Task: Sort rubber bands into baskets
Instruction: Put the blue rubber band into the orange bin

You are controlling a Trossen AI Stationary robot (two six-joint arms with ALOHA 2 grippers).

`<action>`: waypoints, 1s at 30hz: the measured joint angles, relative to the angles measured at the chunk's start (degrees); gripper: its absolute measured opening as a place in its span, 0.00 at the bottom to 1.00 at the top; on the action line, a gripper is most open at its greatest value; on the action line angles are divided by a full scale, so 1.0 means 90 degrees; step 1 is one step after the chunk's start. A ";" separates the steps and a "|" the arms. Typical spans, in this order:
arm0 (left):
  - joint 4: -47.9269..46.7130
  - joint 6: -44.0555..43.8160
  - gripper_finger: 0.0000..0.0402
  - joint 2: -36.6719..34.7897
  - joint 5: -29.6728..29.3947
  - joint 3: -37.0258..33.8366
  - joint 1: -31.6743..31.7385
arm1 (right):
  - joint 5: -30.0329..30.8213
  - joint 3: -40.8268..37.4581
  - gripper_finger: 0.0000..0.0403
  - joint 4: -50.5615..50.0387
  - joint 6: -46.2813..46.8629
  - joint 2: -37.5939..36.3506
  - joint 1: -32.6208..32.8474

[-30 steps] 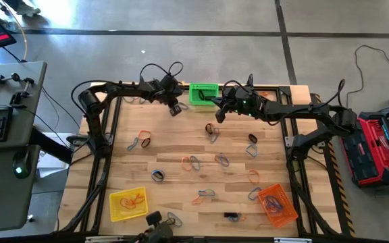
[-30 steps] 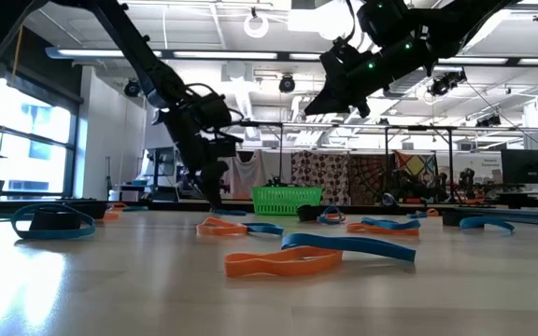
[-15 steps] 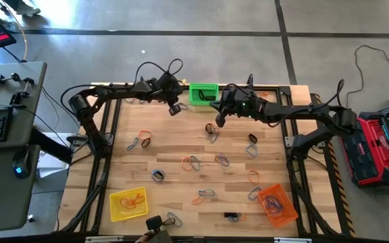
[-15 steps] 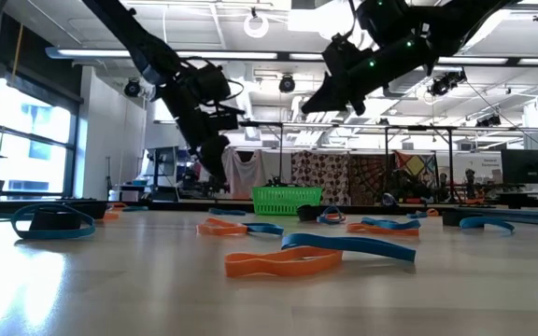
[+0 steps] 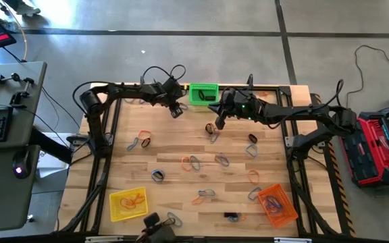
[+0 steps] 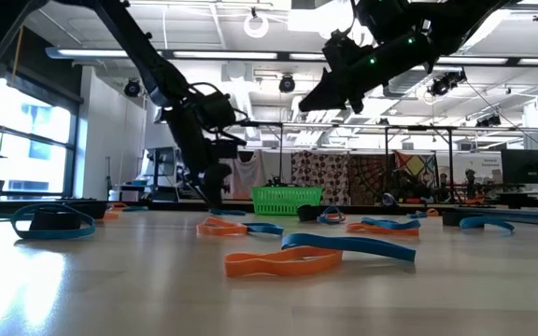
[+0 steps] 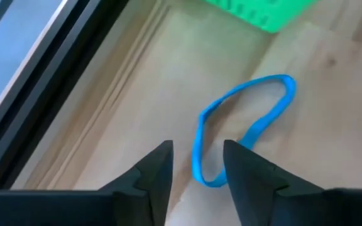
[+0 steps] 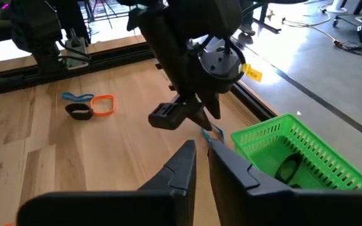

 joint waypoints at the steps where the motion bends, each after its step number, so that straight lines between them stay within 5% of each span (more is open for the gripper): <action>1: -0.0002 -0.0045 0.34 0.0023 -0.0006 0.0000 0.0036 | 0.0000 0.0000 0.09 0.0002 0.0000 0.0000 0.0000; 7: 0.0001 -0.0070 0.30 0.0168 0.0107 0.0022 0.0172 | 0.0001 0.0000 0.09 0.0006 -0.0001 0.0000 0.0000; 15: -0.0029 0.0466 0.03 0.0163 0.0329 0.0015 0.0105 | 0.0002 0.0000 0.09 0.0006 -0.0002 0.0000 0.0000; 24: -0.0156 0.0703 0.01 -0.0156 0.0233 -0.0015 -0.0198 | 0.0006 0.0005 0.09 -0.0062 -0.0199 0.0000 0.0210; 30: -0.0233 0.0576 0.00 -0.0704 0.0180 -0.0017 -0.0461 | 0.0620 0.0005 0.11 -0.0158 -0.0638 0.0000 0.0623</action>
